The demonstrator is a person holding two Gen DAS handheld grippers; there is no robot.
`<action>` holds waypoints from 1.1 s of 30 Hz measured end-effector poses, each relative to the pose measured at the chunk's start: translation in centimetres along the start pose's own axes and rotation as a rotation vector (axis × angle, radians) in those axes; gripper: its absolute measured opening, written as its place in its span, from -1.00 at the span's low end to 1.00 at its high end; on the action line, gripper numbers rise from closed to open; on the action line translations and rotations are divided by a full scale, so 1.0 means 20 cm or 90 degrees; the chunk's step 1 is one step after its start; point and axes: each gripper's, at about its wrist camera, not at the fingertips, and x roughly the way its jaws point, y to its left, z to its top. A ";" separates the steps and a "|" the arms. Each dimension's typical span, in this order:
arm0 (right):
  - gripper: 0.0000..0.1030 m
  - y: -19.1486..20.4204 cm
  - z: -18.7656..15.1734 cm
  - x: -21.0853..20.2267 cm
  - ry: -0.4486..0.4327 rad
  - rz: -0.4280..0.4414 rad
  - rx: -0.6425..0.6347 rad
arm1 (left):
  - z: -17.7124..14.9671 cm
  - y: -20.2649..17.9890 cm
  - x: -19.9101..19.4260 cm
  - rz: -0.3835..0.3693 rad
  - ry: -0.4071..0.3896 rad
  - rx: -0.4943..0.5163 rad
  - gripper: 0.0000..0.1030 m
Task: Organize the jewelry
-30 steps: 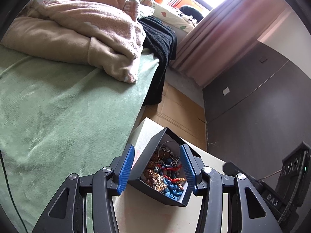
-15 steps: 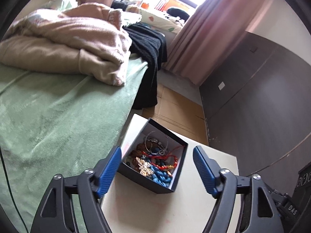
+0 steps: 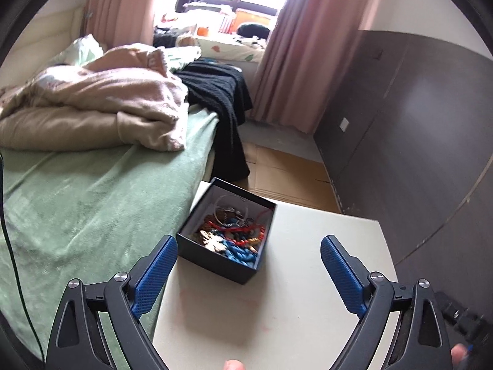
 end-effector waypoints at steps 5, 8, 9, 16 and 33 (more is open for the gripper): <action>0.92 -0.01 0.00 -0.05 -0.003 0.013 -0.019 | -0.07 -0.10 -0.10 -0.009 -0.045 0.034 0.96; 0.92 -0.02 -0.01 -0.05 0.015 0.002 -0.039 | -0.11 -0.14 -0.14 -0.011 -0.058 0.047 0.98; 0.92 -0.03 -0.02 -0.05 0.017 0.002 -0.041 | -0.12 -0.15 -0.15 -0.013 -0.058 0.048 0.99; 0.92 -0.09 -0.03 -0.11 0.012 0.006 -0.048 | -0.16 -0.21 -0.19 -0.030 -0.074 0.064 0.99; 0.92 -0.12 -0.05 -0.12 0.006 -0.005 -0.037 | -0.14 -0.17 -0.23 -0.032 -0.095 0.054 0.99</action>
